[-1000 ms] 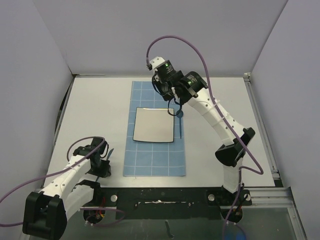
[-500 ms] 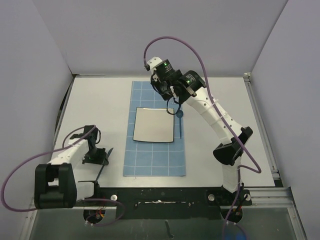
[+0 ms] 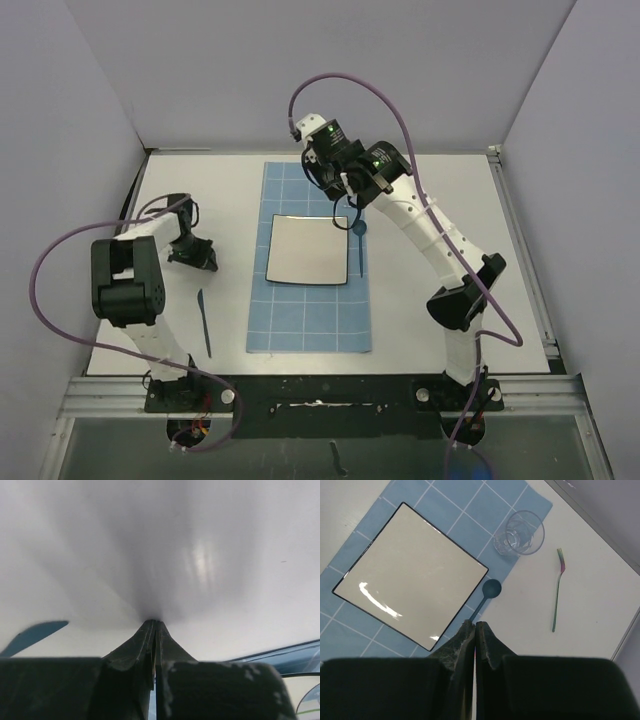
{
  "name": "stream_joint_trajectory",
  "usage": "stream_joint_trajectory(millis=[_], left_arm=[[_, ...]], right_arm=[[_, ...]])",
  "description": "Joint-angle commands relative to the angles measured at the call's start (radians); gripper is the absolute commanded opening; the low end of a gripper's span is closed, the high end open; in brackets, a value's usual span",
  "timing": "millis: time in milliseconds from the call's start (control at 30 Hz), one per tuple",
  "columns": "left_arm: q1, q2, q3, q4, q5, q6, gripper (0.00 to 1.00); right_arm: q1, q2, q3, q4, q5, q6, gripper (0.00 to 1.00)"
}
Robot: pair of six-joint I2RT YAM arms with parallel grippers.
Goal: Set the dinner table for one person
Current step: Pick up the knife at the center of the board.
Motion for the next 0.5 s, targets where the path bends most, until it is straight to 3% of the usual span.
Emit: stream_joint_trajectory(millis=[0,167,200,267,300,367,467], left_arm=[[-0.024,-0.018,0.070,0.027,-0.110,0.091,0.00],[-0.054,-0.288,0.029,-0.048,-0.280,0.143,0.00],[-0.055,-0.339,0.020,-0.064,-0.298,0.158,0.07],[-0.064,-0.427,0.001,-0.096,-0.328,0.193,0.39],[-0.072,-0.467,-0.006,-0.119,-0.344,0.210,0.47],[-0.098,-0.535,-0.014,-0.199,-0.381,0.200,0.53],[-0.156,-0.590,-0.028,-0.353,-0.405,0.114,0.52]], right_arm=[[0.011,-0.077,-0.010,0.003,0.033,0.013,0.00],[0.028,-0.097,-0.037,0.014,0.030,0.030,0.00],[0.033,-0.098,-0.041,0.016,0.030,0.031,0.00],[0.042,-0.102,-0.046,0.022,0.027,0.034,0.01],[0.046,-0.103,-0.048,0.024,0.027,0.033,0.04],[0.053,-0.105,-0.051,0.029,0.027,0.037,0.07],[0.064,-0.123,-0.067,0.046,0.034,0.044,0.09]])
